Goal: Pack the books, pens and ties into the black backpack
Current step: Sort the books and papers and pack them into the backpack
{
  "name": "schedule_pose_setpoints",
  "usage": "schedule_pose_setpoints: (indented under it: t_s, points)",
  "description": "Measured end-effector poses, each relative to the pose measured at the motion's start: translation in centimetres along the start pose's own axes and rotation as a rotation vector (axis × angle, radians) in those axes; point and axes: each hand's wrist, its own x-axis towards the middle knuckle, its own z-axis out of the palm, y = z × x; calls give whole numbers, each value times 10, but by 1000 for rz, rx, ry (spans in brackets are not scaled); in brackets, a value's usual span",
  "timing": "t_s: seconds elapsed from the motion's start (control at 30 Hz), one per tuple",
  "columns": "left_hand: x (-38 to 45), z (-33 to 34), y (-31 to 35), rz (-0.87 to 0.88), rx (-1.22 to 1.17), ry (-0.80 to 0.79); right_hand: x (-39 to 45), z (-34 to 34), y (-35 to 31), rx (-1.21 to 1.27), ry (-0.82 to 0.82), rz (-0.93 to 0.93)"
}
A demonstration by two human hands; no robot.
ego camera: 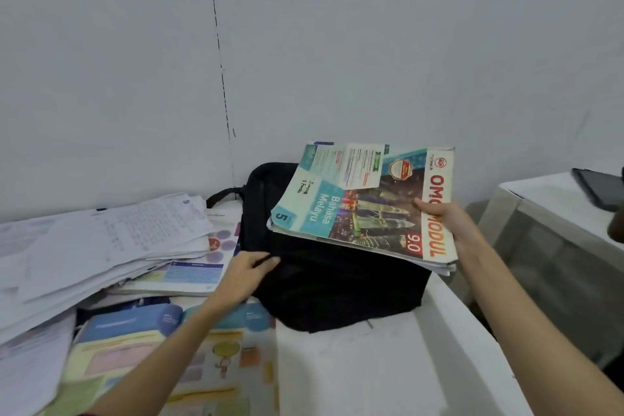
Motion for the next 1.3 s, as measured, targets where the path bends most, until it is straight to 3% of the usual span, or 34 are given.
schedule_pose_setpoints:
  t_s: [0.1, 0.2, 0.3, 0.43, 0.57, 0.73, 0.9, 1.0, 1.17, 1.3]
  points:
    - [21, -28, -4, -432, -497, 280, 14, -14, -3, -32, -187, 98]
    - [39, -55, 8, -602, -738, 403, 28, -22, 2, -82, -338, 183]
    - [66, -78, 34, -535, -781, 448, 29, -16, 5, -88, -497, 264]
    - [96, -100, 99, -339, -611, 605, 32, -12, 10, -144, -594, 323]
    - [96, -97, 168, -5, 5, 625, 42, -13, 23, -185, -494, 302]
    - [71, -60, 197, 360, 646, 348, 44, -5, 38, -39, -206, 268]
    - [62, -9, 211, 560, 1426, -33, 45, 10, 42, 233, -98, 262]
    - [69, 11, 207, 587, 1387, -32, 52, 19, 49, 297, 46, 202]
    - [101, -24, 229, 429, 836, 383, 52, 37, 58, 367, 255, 128]
    - [112, -55, 248, 396, 798, 599, 53, 64, 62, 401, 359, 85]
